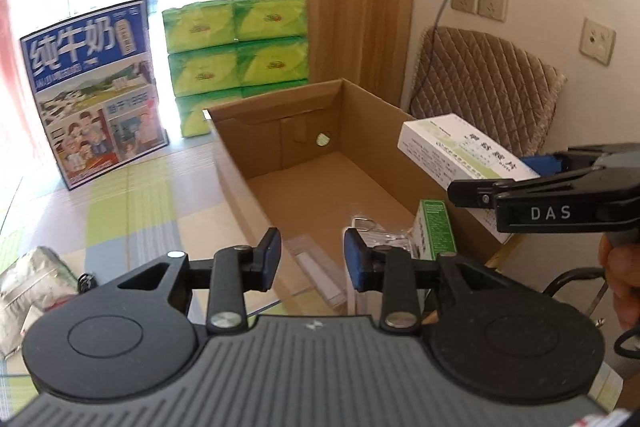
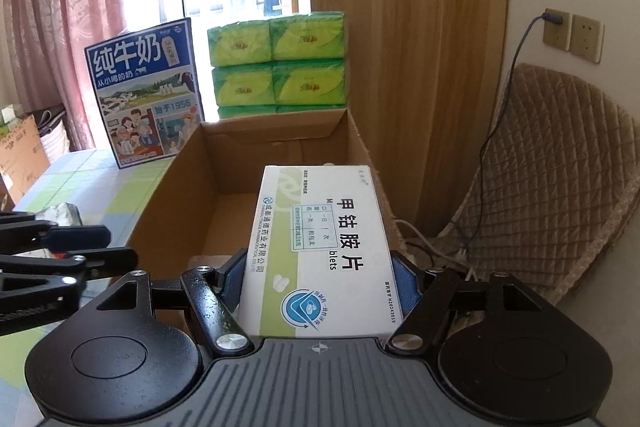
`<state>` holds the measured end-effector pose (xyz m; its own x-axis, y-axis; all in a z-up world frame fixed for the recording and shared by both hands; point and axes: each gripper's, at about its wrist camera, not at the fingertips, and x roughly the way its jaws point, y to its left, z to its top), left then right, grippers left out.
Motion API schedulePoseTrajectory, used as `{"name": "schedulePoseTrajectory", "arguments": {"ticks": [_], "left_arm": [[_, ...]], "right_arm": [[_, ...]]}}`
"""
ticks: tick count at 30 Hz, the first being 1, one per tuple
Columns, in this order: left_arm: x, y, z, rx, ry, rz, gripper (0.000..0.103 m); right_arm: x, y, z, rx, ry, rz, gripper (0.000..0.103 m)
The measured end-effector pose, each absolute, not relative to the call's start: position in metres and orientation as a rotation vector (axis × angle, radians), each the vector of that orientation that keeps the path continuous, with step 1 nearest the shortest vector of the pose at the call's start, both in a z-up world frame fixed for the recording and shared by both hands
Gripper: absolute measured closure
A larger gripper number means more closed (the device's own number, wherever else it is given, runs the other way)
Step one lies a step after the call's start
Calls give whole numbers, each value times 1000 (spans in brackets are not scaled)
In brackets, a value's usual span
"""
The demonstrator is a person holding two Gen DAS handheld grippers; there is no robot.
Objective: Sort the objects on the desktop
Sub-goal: 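Open both tools to drop the spoon and medicine box into the cardboard box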
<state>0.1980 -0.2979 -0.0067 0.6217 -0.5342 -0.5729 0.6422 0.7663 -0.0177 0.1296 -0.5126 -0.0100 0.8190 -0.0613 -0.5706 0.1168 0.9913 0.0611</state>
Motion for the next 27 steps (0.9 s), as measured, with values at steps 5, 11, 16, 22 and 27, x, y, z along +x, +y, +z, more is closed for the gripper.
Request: {"name": "schedulePoseTrajectory", "arguments": {"ticks": [5,11,16,22,27], "left_arm": [[195,-283,-3,196,586,-661,70],[193,-263,-3,174,598,-629,61],[184,-242,-2,165,606,-597,48],[167,-209,3,168,613,-546,33],[150,-176,10,164,611,-499,22]], "right_arm": [[136,-506,-9,96,580,-87,34],[131,-502,-4,117,576,-96,29],[118,-495,5,133,580,-89,27],[99,-469,22,138,561,-49,22],[83,-439,35,131,542,-3,16]]}}
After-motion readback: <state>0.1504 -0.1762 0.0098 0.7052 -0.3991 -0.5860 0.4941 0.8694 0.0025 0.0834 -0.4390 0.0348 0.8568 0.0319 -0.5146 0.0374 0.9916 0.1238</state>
